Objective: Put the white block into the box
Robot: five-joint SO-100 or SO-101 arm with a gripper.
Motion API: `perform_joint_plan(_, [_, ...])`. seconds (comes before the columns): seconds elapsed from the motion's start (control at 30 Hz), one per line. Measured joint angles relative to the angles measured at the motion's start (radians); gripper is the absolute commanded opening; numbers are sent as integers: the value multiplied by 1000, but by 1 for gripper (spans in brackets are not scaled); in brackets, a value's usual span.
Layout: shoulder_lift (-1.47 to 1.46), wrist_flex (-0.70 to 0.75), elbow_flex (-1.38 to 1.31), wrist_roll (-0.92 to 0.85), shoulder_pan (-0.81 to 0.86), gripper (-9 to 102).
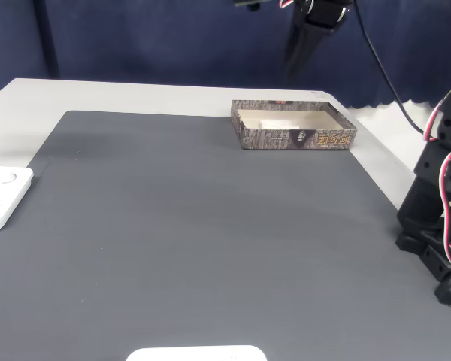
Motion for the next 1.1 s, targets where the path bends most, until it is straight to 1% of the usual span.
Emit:
perform_joint_plan(0.13, [114, 23, 109, -101, -63, 8])
perform_joint_plan(0.3, [221, 41, 224, -275, -160, 3])
perform_joint_plan(0.37, [262, 43, 265, -333, -199, -1])
perform_joint_plan(0.57, [417, 43, 453, -560, -370, -2])
perform_joint_plan(0.93, [600, 40, 741, -707, -676, -2])
perform_joint_plan(1.1, [669, 20, 818, -747, -772, -2])
